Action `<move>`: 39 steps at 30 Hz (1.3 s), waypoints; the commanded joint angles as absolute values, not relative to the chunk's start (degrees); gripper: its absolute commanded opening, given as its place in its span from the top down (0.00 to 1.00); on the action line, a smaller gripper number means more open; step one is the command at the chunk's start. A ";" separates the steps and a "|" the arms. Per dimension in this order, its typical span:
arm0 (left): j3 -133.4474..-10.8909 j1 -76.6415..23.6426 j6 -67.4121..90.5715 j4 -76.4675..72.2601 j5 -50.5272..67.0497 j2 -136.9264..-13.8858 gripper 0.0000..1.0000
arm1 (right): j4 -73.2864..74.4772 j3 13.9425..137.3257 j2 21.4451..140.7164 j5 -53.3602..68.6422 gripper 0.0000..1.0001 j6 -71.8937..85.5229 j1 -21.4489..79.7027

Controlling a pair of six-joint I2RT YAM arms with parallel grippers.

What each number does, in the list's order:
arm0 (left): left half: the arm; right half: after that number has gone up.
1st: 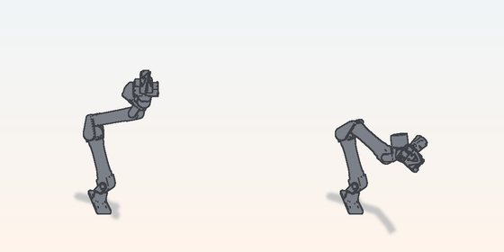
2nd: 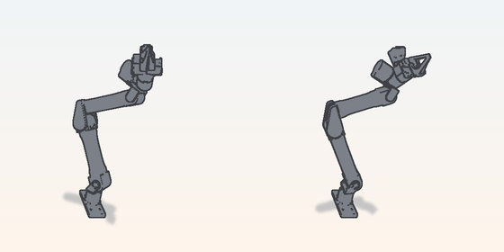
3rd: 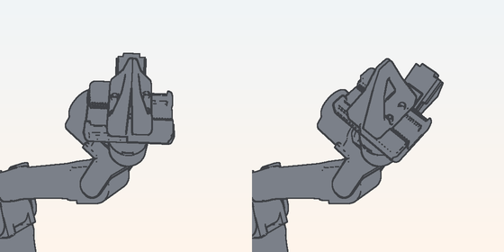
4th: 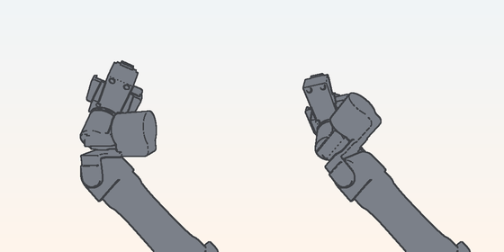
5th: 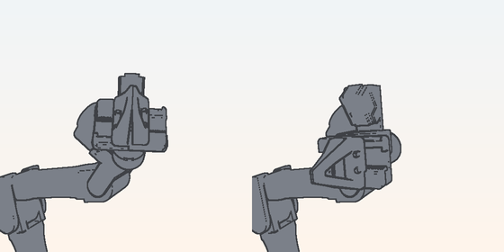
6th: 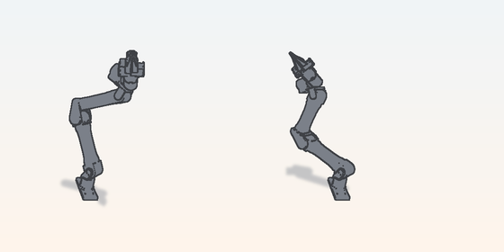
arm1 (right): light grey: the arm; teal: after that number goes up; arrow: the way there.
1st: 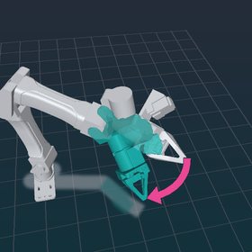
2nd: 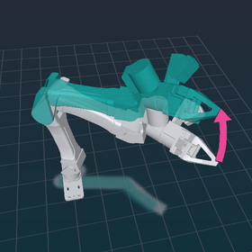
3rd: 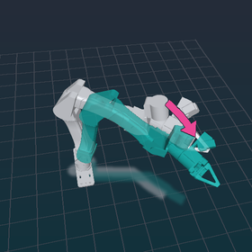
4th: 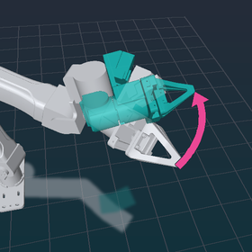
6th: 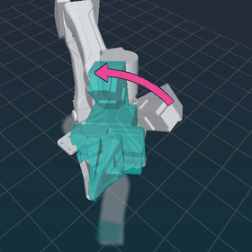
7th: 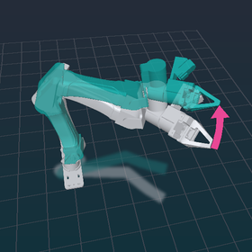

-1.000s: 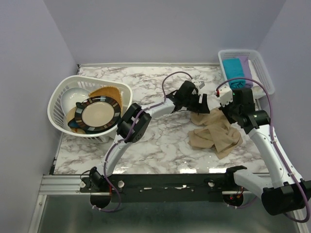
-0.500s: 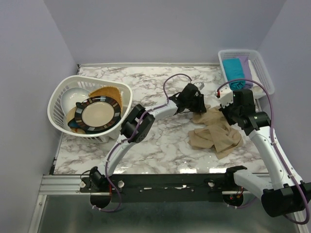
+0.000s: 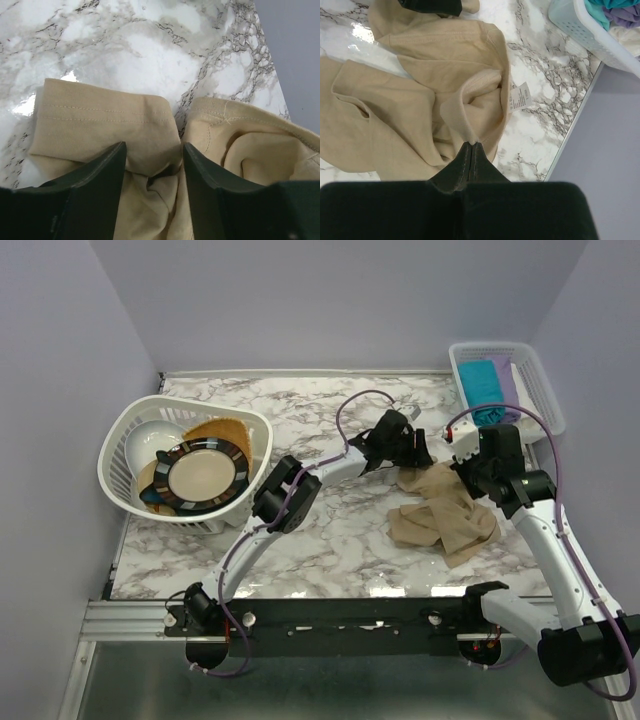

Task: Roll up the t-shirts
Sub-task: Flatten out the T-shirt at the center of the board.

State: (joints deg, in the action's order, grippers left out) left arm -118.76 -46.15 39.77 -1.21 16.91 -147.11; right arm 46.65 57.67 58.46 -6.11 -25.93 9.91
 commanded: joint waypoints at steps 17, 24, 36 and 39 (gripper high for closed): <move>-117.17 -39.74 36.66 -1.32 20.56 -142.31 1.00 | 44.40 61.34 64.51 -7.47 1.00 -25.93 8.53; -111.80 -27.78 30.59 2.89 23.82 -122.80 1.00 | 37.10 77.41 73.46 -8.00 1.00 -29.53 5.63; -98.89 -22.06 24.52 8.61 22.76 -94.32 1.00 | 37.52 87.55 73.59 -4.31 1.00 -31.38 2.90; -92.92 -22.06 24.00 9.84 23.03 -88.08 1.00 | 39.72 81.85 68.06 -1.94 1.00 -30.76 2.90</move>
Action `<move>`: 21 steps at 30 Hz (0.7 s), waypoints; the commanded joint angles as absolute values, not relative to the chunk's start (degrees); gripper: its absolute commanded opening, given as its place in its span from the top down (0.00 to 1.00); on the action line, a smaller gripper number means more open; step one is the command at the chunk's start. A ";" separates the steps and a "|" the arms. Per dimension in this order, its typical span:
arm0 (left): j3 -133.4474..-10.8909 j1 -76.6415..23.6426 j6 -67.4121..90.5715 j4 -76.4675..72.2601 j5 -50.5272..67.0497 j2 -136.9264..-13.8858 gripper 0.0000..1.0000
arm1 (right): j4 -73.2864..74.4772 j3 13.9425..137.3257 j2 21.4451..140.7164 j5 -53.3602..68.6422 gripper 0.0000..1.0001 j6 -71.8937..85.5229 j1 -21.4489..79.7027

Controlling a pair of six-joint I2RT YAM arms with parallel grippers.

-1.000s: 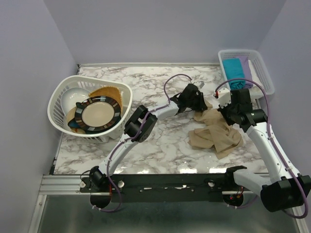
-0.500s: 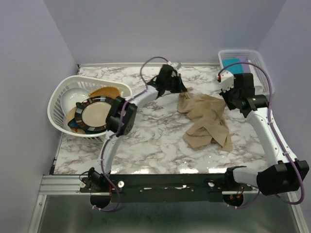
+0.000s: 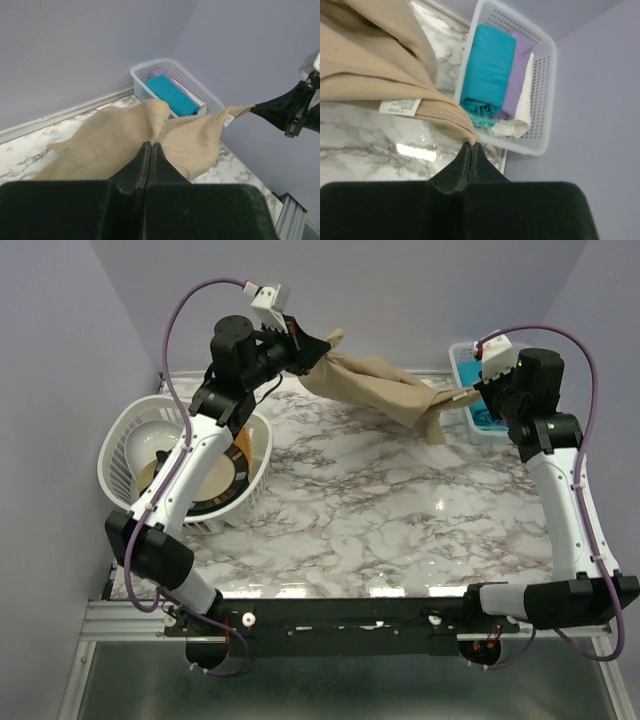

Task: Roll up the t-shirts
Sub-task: Flatten out the T-shirt at the center of the board.

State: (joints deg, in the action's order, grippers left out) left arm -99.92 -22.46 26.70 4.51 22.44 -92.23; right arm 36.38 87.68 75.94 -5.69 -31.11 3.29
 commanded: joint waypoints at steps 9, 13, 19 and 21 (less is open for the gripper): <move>-84.55 -22.06 20.40 14.94 21.89 -74.98 1.00 | 46.32 75.85 49.93 6.94 0.99 -29.27 2.90; -85.95 -22.06 18.37 14.94 20.75 -74.79 1.00 | 46.84 75.50 47.55 7.65 1.00 -29.09 2.90; -90.00 -21.97 17.93 13.54 20.13 -79.44 1.00 | 48.08 75.85 51.50 7.65 1.00 -27.51 2.90; -90.88 -21.89 18.54 12.92 20.13 -81.03 1.00 | 48.25 75.24 52.64 7.30 1.00 -27.25 2.81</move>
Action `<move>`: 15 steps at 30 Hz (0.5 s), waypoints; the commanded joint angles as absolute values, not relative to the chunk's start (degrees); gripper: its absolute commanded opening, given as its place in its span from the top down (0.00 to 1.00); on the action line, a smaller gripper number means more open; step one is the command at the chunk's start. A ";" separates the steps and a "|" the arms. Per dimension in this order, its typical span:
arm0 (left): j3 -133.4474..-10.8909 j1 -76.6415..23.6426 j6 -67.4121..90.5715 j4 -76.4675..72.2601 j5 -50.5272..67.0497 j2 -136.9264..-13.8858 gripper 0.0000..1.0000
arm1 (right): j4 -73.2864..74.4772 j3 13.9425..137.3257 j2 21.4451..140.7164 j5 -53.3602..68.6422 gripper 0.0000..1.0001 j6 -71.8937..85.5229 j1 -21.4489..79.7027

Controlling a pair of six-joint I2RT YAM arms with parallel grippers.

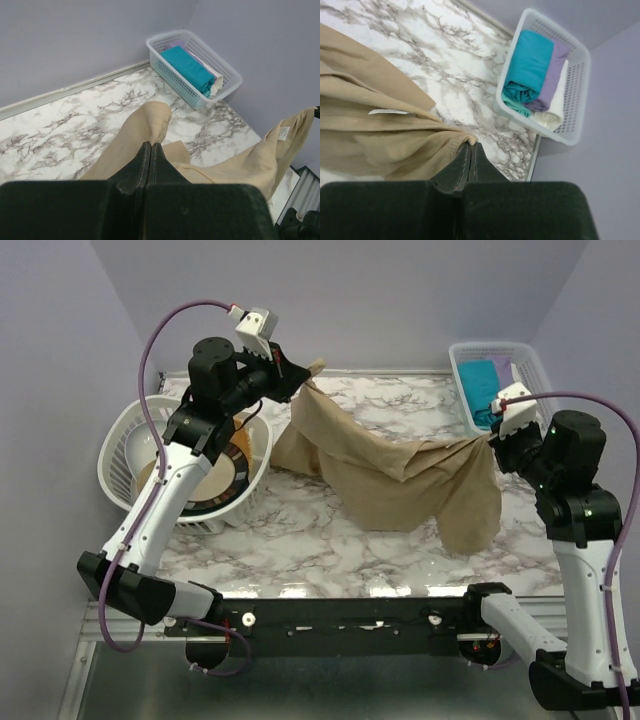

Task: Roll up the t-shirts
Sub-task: Flatten out the T-shirt at the center of the board.

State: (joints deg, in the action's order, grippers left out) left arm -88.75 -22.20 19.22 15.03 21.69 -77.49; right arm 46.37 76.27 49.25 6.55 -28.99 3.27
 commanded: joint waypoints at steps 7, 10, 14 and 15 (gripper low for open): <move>-95.36 -21.97 17.84 12.22 19.34 -87.00 1.00 | 46.76 72.69 54.75 6.95 0.99 -27.77 2.99; -98.52 -21.62 16.97 12.48 19.07 -88.15 1.00 | 43.78 72.07 55.46 7.03 0.99 -29.00 2.90; -103.78 -21.09 15.13 12.48 18.90 -87.98 1.00 | 36.06 74.69 59.23 6.15 1.00 -31.54 2.90; -104.49 -21.09 14.60 12.57 18.98 -87.80 1.00 | 35.08 75.66 61.94 6.15 1.00 -31.90 2.99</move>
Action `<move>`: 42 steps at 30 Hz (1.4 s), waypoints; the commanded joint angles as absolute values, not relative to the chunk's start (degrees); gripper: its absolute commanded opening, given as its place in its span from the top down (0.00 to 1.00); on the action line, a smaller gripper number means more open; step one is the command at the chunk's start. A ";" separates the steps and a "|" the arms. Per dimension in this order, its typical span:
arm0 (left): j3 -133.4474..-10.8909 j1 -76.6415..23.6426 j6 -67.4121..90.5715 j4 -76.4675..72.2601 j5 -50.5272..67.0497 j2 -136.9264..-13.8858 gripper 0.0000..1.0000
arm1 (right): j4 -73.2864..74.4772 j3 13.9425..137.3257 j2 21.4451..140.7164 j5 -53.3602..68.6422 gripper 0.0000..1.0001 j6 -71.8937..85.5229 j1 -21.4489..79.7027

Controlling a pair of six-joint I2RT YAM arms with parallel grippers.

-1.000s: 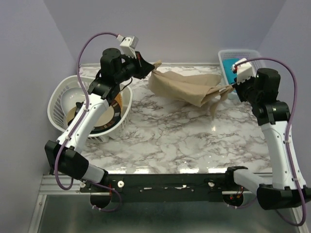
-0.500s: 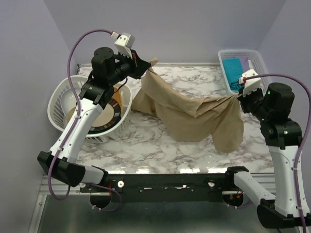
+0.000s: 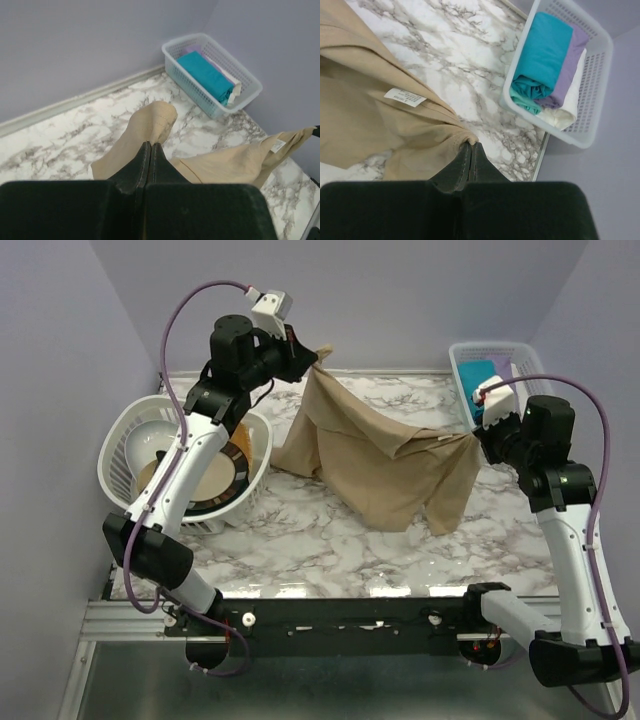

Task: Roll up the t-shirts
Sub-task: Flatten out the T-shirt at the center of the board.

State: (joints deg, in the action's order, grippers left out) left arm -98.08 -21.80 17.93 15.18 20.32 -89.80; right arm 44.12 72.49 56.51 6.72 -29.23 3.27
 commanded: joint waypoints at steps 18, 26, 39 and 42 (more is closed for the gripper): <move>-112.51 -21.09 8.35 15.20 16.61 -87.28 1.00 | 26.01 85.18 72.96 7.03 1.00 -32.78 2.90; -91.56 -21.27 8.79 22.14 20.56 -75.87 1.00 | 40.56 71.82 62.33 12.82 1.00 -34.79 2.90; -58.19 -24.78 0.27 42.71 35.15 -56.17 1.00 | 69.45 56.25 42.90 13.46 0.21 -46.50 2.90; -58.53 -25.66 -3.25 41.06 34.81 -56.86 0.71 | 60.41 55.38 45.33 9.43 0.14 -42.04 2.81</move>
State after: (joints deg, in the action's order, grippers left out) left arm -57.91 -24.38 3.70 40.05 30.72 -58.33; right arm 65.45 56.47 44.84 15.11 -44.27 3.25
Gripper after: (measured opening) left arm 0.009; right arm 0.808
